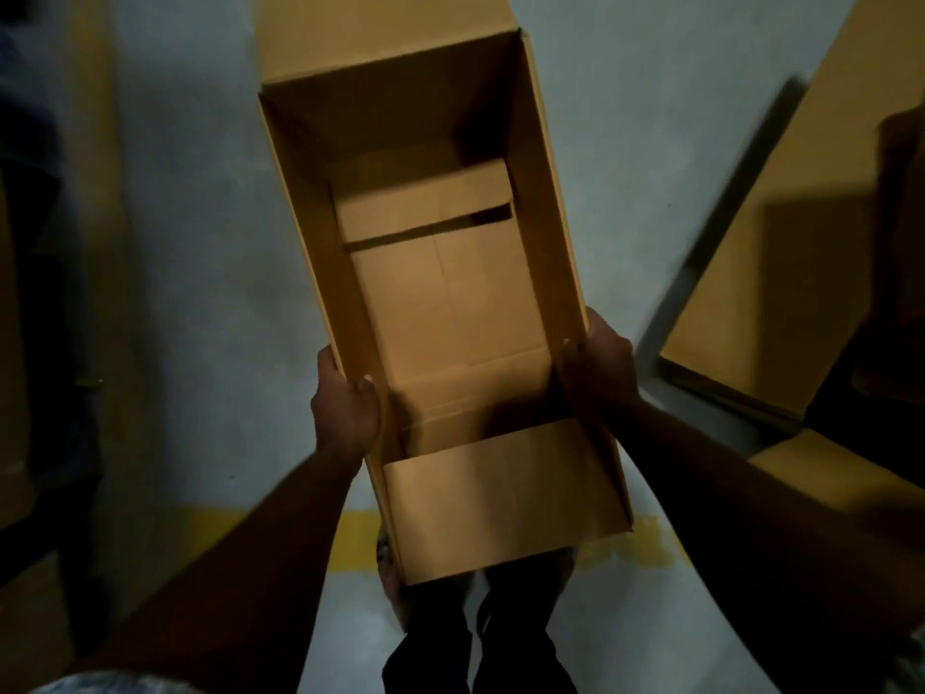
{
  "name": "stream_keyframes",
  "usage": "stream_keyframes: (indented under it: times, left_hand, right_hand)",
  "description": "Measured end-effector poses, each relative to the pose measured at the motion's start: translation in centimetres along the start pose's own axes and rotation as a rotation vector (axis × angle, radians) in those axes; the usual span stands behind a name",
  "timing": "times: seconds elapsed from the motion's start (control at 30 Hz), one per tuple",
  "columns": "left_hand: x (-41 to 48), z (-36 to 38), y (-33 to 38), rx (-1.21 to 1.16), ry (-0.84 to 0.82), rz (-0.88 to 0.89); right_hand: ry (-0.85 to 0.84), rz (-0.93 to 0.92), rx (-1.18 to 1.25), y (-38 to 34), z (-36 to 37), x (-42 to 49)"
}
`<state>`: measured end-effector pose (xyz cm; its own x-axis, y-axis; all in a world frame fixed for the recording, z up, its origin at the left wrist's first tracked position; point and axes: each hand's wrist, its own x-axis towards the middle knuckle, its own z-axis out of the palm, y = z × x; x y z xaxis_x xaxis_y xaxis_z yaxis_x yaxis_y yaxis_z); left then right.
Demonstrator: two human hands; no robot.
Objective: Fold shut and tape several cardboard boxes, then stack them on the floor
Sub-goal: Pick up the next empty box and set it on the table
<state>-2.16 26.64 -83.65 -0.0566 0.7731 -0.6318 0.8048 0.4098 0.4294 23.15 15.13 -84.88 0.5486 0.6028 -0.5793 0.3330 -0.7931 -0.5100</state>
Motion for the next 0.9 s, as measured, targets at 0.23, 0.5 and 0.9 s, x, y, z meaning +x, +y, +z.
stream_keyframes:
  times: [0.23, 0.5, 0.9]
  left_hand:
    - [-1.0, -0.7, 0.6, -0.015, 0.044, 0.066]
    - [-5.9, -6.8, 4.4, -0.010, 0.050, 0.119]
    - [-21.1, -21.2, 11.9, -0.016, 0.062, 0.124]
  right_hand:
    - [0.005, 0.056, 0.006, -0.9, -0.8, -0.7]
    - [0.057, 0.087, -0.007, -5.7, -5.6, -6.3]
    - [0.134, 0.113, 0.023, -16.3, -19.5, -24.6]
